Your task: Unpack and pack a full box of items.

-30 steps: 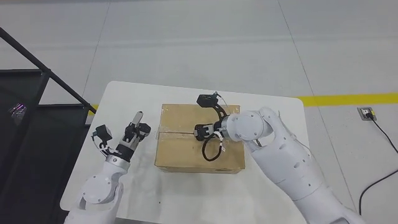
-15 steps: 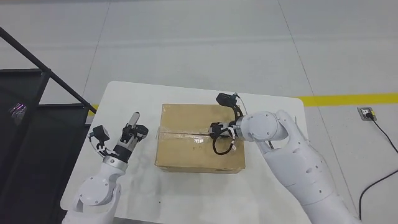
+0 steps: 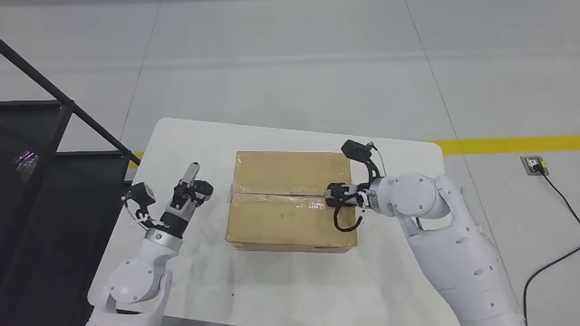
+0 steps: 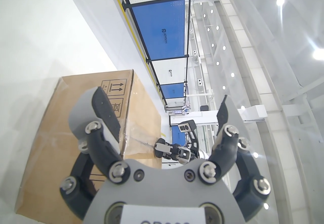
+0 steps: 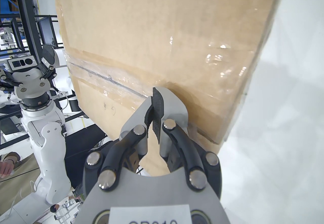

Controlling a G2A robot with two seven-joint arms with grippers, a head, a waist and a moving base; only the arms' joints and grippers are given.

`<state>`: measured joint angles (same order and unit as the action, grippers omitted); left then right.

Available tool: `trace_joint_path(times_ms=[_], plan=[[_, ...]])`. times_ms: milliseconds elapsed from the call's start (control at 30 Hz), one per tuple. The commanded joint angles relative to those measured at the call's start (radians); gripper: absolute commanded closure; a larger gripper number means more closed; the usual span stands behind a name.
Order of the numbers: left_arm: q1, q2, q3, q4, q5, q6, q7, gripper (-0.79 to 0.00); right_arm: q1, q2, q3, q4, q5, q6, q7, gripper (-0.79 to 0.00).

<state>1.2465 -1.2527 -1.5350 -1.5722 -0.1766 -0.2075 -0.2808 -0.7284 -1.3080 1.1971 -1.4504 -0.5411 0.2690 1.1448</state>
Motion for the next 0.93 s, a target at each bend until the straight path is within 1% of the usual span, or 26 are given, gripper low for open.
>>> trace_joint_path(times_ms=[0, 100, 233, 333, 500, 533, 567, 600, 667, 700, 733, 800, 833, 900], plan=[[0.002, 0.000, -0.002, -0.003, 0.000, -0.001, -0.002, -0.785, -0.029, 0.006, 0.022, -0.031, -0.003, 0.009, -0.016, 0.000], [0.004, 0.001, -0.005, -0.011, -0.002, -0.003, -0.006, -0.785, -0.070, 0.015, 0.060, -0.067, 0.002, 0.028, -0.030, 0.000], [0.010, 0.003, -0.015, -0.026, -0.003, -0.005, -0.016, -0.785, -0.122, 0.027, 0.114, -0.114, 0.032, 0.006, -0.051, 0.000], [0.015, 0.005, -0.024, -0.038, -0.005, -0.010, -0.024, -0.785, -0.186, 0.036, 0.179, -0.179, 0.079, -0.044, -0.105, 0.000], [0.026, 0.009, -0.048, -0.052, -0.021, -0.024, -0.040, -0.785, -0.332, 0.051, 0.314, -0.304, 0.179, -0.165, -0.228, 0.000], [0.028, 0.009, -0.052, -0.054, -0.028, -0.028, -0.046, -0.785, -0.360, 0.053, 0.335, -0.325, 0.204, -0.201, -0.257, -0.034], [0.031, 0.010, -0.058, -0.055, -0.035, -0.033, -0.054, -0.785, -0.387, 0.054, 0.352, -0.343, 0.229, -0.246, -0.286, -0.720], [0.033, 0.011, -0.062, -0.058, -0.041, -0.040, -0.066, -0.785, -0.387, 0.054, 0.352, -0.343, 0.229, -0.246, -0.286, -0.785], [0.035, 0.012, -0.065, -0.058, -0.043, -0.042, -0.070, -0.785, -0.387, 0.054, 0.352, -0.343, 0.229, -0.246, -0.286, -0.785], [0.034, 0.011, -0.064, -0.058, -0.043, -0.042, -0.069, -0.785, -0.393, 0.054, 0.355, -0.346, 0.234, -0.274, -0.295, -0.055], [0.035, 0.012, -0.065, -0.058, -0.044, -0.043, -0.071, -0.785, -0.389, 0.054, 0.353, -0.344, 0.231, -0.263, -0.289, -0.136], [0.035, 0.012, -0.065, -0.058, -0.043, -0.043, -0.070, -0.785, -0.387, 0.054, 0.352, -0.343, 0.228, -0.247, -0.285, -0.260], [0.035, 0.012, -0.065, -0.058, -0.043, -0.042, -0.070, -0.785, -0.386, 0.054, 0.352, -0.343, 0.228, -0.245, -0.285, -0.338], [0.035, 0.012, -0.065, -0.058, -0.043, -0.042, -0.070, -0.785, -0.387, 0.054, 0.352, -0.343, 0.228, -0.245, -0.285, -0.449]])
